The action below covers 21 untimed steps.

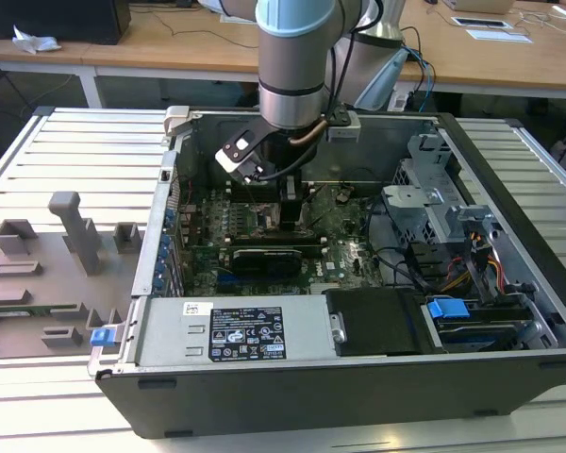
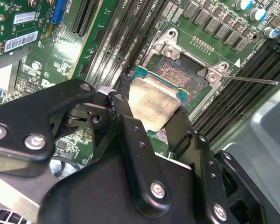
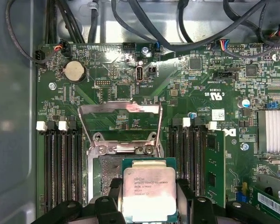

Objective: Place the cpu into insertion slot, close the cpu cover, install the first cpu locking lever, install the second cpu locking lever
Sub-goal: 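Place the cpu into insertion slot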

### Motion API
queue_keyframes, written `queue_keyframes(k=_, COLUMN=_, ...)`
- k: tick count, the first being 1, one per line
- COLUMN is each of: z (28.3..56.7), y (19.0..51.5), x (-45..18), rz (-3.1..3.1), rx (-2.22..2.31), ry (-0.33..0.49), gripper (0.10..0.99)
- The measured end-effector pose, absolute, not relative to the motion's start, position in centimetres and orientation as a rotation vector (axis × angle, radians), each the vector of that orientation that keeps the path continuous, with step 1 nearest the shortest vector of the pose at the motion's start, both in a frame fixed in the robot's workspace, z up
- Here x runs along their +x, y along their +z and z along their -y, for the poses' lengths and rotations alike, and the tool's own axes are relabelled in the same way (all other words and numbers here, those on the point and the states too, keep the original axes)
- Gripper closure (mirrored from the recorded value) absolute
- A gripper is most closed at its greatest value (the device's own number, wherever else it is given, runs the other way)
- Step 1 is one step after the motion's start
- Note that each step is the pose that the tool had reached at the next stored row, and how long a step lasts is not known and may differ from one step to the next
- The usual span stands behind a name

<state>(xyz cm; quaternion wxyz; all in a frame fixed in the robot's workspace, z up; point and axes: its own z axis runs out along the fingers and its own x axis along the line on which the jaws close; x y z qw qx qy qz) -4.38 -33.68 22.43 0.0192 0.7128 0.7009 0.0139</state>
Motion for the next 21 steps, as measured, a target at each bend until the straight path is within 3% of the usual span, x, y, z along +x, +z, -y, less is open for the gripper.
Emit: queue_keyframes(k=21, z=32.5, y=21.3, x=-4.7, rz=-2.179, rx=2.202, ry=0.04, gripper=0.541)
